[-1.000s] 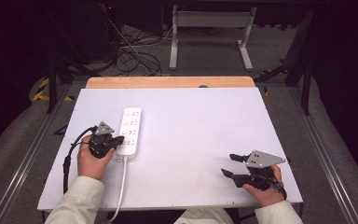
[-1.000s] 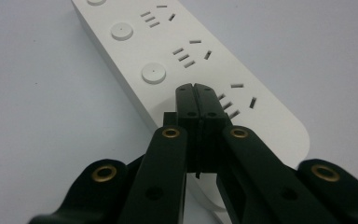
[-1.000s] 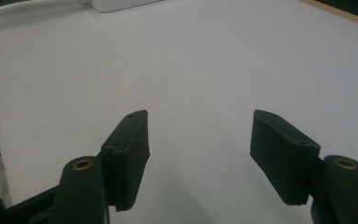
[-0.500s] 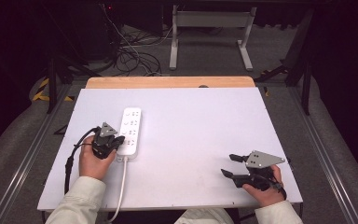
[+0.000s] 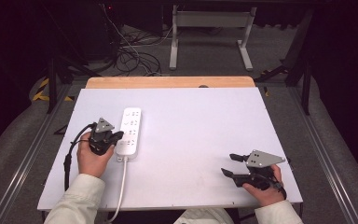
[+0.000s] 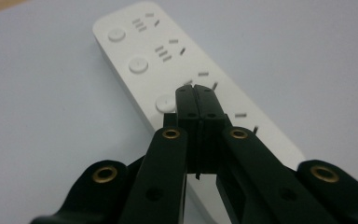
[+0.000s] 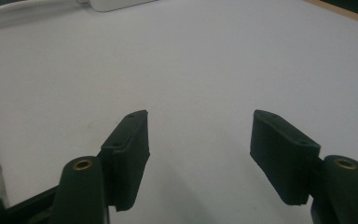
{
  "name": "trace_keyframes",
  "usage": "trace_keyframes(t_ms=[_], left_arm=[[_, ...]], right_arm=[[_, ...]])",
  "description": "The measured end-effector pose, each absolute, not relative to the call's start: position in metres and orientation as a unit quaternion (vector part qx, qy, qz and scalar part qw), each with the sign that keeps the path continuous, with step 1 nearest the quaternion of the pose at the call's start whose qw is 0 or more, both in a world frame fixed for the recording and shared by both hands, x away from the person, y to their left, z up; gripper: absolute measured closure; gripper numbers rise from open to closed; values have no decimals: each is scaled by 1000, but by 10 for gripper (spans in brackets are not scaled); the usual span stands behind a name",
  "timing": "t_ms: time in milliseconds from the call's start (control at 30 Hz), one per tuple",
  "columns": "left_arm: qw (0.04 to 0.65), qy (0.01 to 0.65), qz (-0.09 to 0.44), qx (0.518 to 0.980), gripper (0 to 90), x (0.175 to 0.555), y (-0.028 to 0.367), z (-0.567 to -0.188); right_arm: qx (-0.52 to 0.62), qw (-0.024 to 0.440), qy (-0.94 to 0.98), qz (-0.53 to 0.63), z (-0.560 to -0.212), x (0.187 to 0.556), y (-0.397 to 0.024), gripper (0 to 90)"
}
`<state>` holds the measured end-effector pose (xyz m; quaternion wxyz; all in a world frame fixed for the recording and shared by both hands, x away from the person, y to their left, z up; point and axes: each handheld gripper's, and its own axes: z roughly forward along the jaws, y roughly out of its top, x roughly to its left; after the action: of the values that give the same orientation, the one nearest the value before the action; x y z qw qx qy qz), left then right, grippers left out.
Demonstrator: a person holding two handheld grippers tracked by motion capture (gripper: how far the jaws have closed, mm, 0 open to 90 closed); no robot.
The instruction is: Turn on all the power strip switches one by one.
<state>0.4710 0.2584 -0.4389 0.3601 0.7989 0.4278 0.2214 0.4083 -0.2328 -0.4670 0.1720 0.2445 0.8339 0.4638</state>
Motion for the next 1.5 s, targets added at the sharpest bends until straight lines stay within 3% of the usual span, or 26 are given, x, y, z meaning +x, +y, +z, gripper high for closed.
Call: trace_keyframes(t_ms=[733, 1500], left_arm=[[334, 454, 198, 802, 900, 507, 258, -450], [323, 449, 190, 811, 900, 508, 252, -456]], right_arm=[[243, 169, 834, 465, -468, 409, -233, 377], [242, 167, 836, 463, -468, 408, -233, 377]])
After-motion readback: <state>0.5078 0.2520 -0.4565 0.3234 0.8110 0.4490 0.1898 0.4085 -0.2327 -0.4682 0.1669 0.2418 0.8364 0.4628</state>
